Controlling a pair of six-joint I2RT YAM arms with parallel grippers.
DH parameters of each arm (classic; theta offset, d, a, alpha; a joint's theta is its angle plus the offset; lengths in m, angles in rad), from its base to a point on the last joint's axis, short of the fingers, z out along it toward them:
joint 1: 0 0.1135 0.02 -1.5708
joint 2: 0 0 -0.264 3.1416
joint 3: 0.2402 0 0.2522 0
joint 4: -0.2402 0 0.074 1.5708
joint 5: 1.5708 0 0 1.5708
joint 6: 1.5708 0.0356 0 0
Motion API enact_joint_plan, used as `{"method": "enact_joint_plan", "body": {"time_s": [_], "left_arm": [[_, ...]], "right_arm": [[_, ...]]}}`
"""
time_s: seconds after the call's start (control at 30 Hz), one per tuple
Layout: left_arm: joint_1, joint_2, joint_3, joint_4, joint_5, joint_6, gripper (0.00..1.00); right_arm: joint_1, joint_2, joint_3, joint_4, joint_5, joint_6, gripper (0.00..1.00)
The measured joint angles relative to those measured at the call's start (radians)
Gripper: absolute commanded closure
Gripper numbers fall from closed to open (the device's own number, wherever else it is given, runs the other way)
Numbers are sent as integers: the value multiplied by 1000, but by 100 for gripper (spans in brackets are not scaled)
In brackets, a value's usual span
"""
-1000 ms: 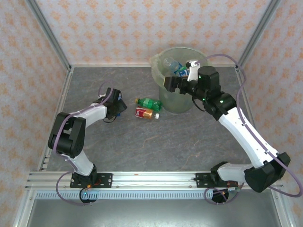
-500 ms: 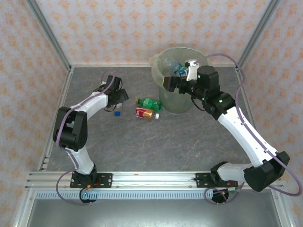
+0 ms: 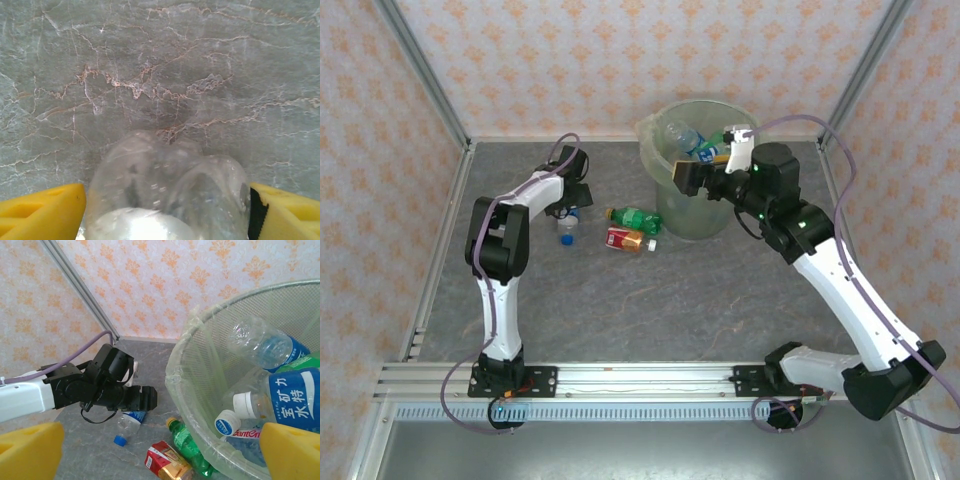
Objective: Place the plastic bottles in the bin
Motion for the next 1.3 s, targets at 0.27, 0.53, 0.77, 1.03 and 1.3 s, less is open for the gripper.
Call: {"method": "enact_joint_plan", "body": {"time_s": [0.27, 0.53, 0.77, 1.03, 1.3], "left_arm": [[2, 45, 44, -38, -10, 44, 20], [2, 49, 32, -29, 13, 54, 38], [2, -9, -43, -4, 45, 42, 51], [2, -168, -132, 39, 100, 5, 50], [-1, -383, -156, 104, 146, -48, 51]], "right_arm": [[0, -10, -16, 0, 14, -4, 0], [0, -10, -18, 0, 14, -3, 0], [0, -9, -18, 0, 14, -3, 0], [0, -4, -18, 0, 36, 5, 0], [0, -4, -18, 31, 108, 40, 0]]}}
